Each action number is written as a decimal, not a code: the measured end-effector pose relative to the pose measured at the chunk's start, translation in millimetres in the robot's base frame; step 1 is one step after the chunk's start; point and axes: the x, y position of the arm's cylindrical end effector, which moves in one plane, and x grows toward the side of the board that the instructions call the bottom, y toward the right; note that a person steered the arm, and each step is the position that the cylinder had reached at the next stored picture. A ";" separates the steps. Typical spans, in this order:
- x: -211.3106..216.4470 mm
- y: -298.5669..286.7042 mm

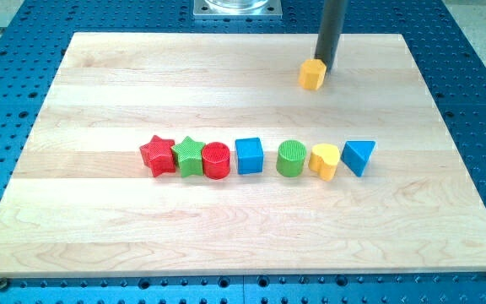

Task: Push the yellow hexagon above the green star

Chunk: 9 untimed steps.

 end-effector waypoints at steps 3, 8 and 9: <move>5.7 18.4; 64.4 -44.4; 70.6 -55.0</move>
